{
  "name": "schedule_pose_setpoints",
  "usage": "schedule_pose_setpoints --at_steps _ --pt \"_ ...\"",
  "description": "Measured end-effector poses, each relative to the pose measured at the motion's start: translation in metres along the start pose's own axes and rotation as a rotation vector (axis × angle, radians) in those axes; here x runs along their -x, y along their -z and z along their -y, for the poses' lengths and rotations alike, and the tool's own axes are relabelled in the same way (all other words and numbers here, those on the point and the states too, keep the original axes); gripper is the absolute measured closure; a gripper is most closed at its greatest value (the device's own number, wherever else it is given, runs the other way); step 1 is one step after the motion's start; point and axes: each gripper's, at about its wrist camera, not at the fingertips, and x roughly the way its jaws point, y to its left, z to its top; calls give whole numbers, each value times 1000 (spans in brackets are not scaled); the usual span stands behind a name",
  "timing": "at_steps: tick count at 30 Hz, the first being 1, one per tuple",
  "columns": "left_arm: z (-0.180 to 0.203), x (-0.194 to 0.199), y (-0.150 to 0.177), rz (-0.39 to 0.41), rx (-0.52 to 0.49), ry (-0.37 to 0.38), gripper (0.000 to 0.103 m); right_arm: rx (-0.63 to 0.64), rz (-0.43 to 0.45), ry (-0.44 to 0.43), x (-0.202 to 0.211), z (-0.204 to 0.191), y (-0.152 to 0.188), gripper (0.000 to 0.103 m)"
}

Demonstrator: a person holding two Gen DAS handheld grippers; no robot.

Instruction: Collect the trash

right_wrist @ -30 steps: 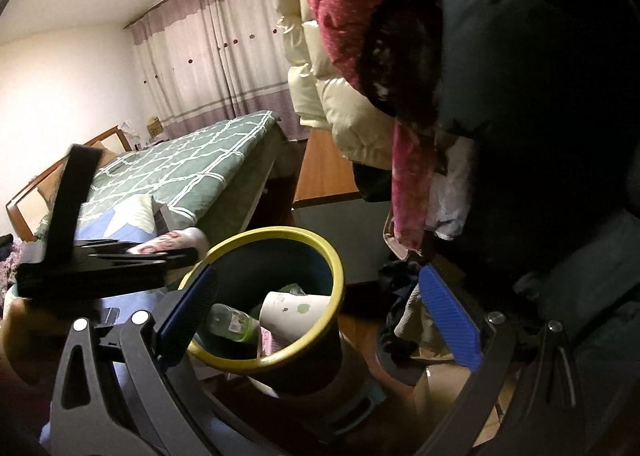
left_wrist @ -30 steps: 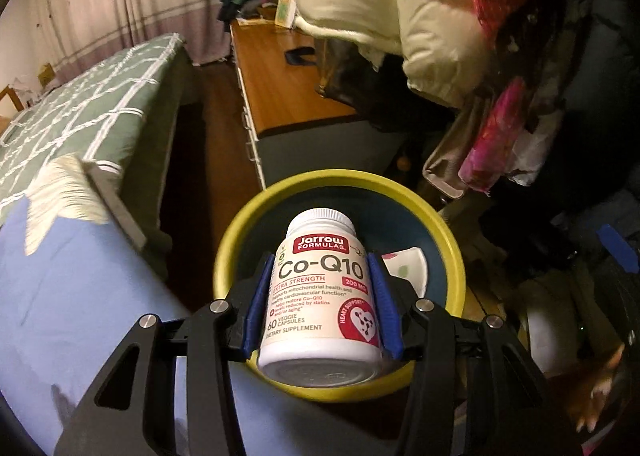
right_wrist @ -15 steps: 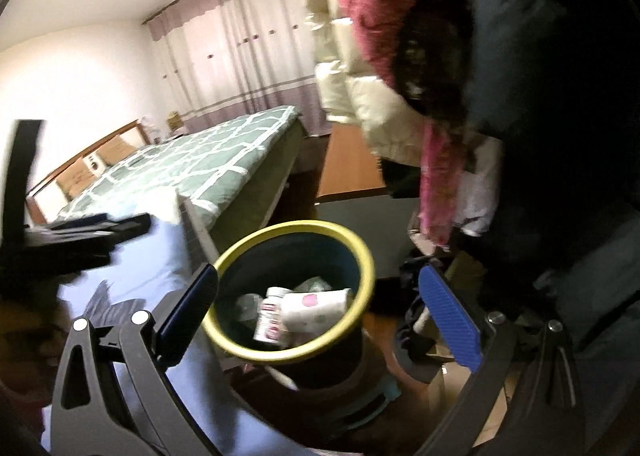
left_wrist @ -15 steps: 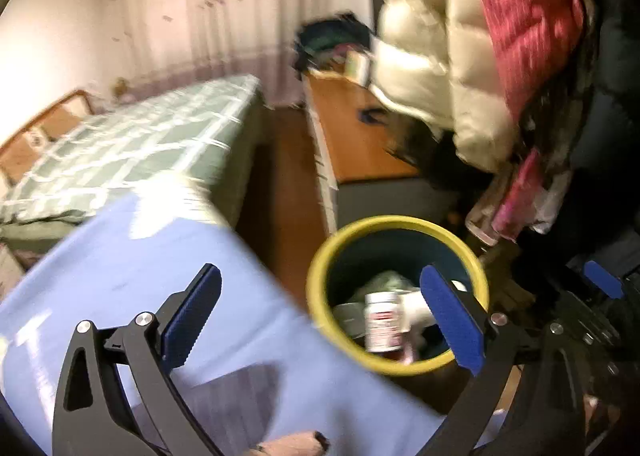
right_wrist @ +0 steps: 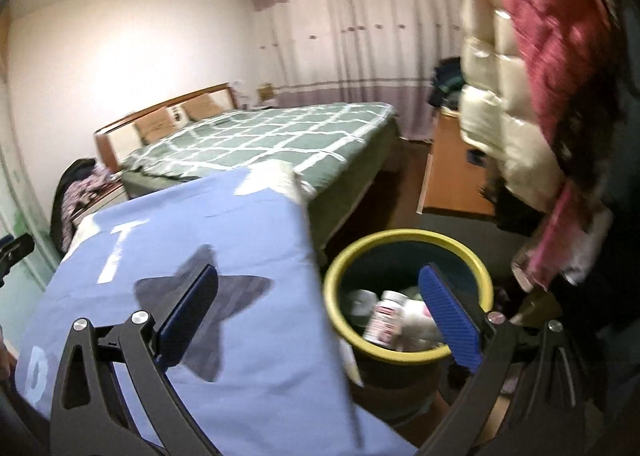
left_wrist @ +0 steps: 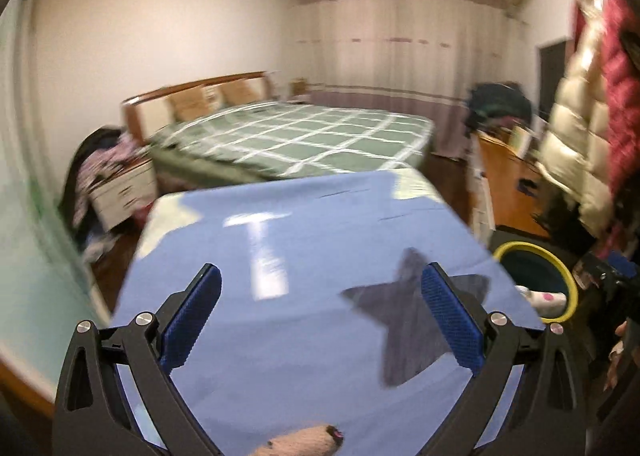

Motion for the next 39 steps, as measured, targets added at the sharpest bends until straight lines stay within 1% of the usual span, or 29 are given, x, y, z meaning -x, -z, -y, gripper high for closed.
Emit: schedule_pose_setpoints --at_steps 4,8,13,17,26,39 --pt "-40 26 16 18 65 -63 5 39 6 -23 9 -21 -2 7" --pt "-60 38 27 20 100 -61 5 59 8 -31 17 -35 0 7" --pt "-58 41 34 16 93 -64 5 62 15 -31 23 -43 -1 7" --pt "-59 39 36 10 108 -58 5 59 21 -33 25 -45 -1 7" --pt "-56 38 31 11 112 -73 5 61 3 -46 19 -48 -1 7" --pt "-54 38 28 18 106 -81 5 59 5 -47 18 -49 -2 7"
